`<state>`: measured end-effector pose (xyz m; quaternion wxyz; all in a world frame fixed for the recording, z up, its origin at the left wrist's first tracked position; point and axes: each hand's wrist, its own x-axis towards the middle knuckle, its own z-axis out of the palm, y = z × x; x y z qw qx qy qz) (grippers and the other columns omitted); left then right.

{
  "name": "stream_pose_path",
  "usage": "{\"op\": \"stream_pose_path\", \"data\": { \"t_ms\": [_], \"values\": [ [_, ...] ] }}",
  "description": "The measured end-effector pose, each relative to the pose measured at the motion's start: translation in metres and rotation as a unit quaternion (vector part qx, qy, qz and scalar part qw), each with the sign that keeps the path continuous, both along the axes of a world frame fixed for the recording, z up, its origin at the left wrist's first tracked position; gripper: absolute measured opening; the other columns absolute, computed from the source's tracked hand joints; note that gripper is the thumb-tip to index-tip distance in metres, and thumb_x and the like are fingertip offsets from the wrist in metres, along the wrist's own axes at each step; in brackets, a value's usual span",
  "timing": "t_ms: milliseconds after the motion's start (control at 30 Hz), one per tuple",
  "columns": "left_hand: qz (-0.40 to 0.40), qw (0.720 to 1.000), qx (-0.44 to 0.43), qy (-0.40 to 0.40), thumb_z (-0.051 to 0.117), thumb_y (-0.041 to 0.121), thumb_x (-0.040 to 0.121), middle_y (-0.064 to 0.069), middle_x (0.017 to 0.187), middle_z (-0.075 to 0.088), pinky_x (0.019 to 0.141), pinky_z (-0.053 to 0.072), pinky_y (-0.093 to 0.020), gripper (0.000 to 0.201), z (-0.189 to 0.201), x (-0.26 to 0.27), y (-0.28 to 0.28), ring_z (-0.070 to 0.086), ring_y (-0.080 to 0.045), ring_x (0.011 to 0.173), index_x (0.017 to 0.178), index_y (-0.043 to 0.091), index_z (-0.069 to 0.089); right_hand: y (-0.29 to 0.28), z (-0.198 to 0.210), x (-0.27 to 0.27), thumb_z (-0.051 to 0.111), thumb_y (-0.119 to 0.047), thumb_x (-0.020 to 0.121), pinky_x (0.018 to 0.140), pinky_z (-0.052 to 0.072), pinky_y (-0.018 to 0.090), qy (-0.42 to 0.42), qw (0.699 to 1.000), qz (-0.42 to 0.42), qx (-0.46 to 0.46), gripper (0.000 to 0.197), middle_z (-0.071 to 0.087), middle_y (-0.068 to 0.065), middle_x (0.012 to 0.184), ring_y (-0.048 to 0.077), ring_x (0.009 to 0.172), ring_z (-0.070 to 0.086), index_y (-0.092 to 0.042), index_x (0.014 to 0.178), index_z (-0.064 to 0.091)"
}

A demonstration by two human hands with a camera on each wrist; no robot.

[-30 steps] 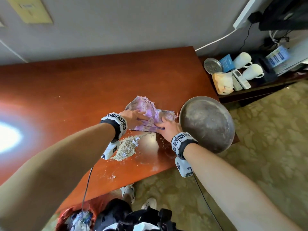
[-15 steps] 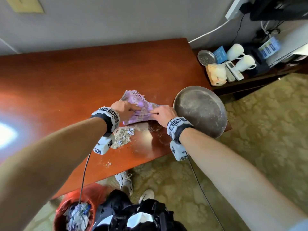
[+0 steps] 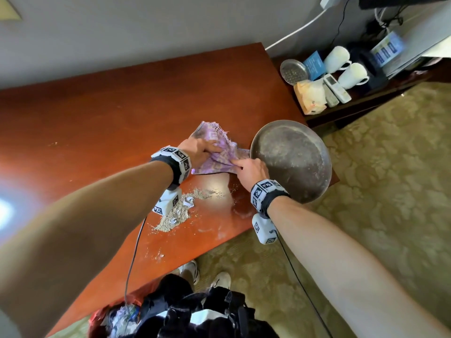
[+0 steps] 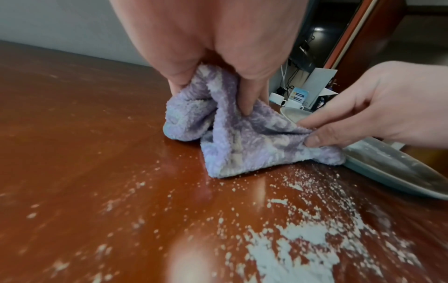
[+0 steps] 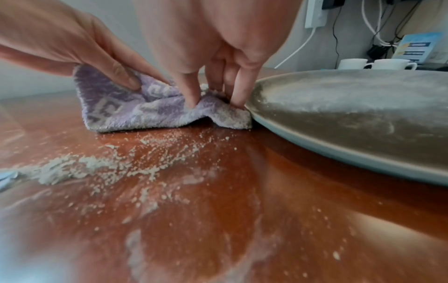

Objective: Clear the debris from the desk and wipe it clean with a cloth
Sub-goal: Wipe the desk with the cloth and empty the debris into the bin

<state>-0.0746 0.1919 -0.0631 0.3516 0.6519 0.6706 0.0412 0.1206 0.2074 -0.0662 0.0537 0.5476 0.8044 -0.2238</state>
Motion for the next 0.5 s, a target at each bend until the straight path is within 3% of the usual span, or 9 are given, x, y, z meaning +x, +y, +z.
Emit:
{"op": "stream_pose_path", "data": {
  "t_ms": [100,267,400,500],
  "values": [
    [-0.033,0.999,-0.016,0.001,0.041,-0.001,0.098,0.008,0.157,0.028,0.101,0.046,-0.027,0.053,-0.009,0.009,0.009,0.046,-0.019,0.134,0.133,0.036,0.056,0.0,-0.002,0.005,0.048,-0.02,0.1,0.091,0.052,0.039,-0.017,1.0,-0.002,-0.001,0.032,0.071,0.02,0.104,0.038,0.092,0.064,-0.031,0.123,0.068],
    [-0.077,0.996,-0.034,0.04,0.04,-0.001,0.096,0.006,0.161,0.016,0.089,0.056,-0.034,0.058,-0.014,0.014,0.009,0.056,-0.022,0.124,0.136,0.039,0.052,-0.005,-0.005,0.009,0.045,-0.018,0.099,0.089,0.052,0.036,-0.062,0.998,0.03,-0.005,0.038,0.069,0.017,0.111,0.035,0.097,0.064,-0.036,0.127,0.064],
    [-0.072,0.994,-0.044,0.065,0.042,-0.004,0.092,0.015,0.158,0.021,0.104,0.046,-0.031,0.064,-0.018,0.013,0.002,0.036,-0.022,0.141,0.128,0.046,0.056,-0.014,-0.002,0.008,0.042,-0.021,0.102,0.088,0.051,0.036,-0.078,0.995,0.064,0.005,0.037,0.07,0.014,0.112,0.034,0.098,0.065,-0.033,0.129,0.063],
    [-0.049,0.996,-0.034,0.069,0.045,0.002,0.093,0.018,0.154,0.03,0.109,0.04,-0.028,0.055,-0.017,0.017,-0.007,0.032,-0.02,0.143,0.122,0.045,0.062,-0.025,-0.001,0.006,0.043,-0.021,0.1,0.082,0.052,0.034,-0.086,0.993,0.077,0.007,0.033,0.071,0.013,0.102,0.033,0.092,0.065,-0.028,0.116,0.071]
  ]
}}
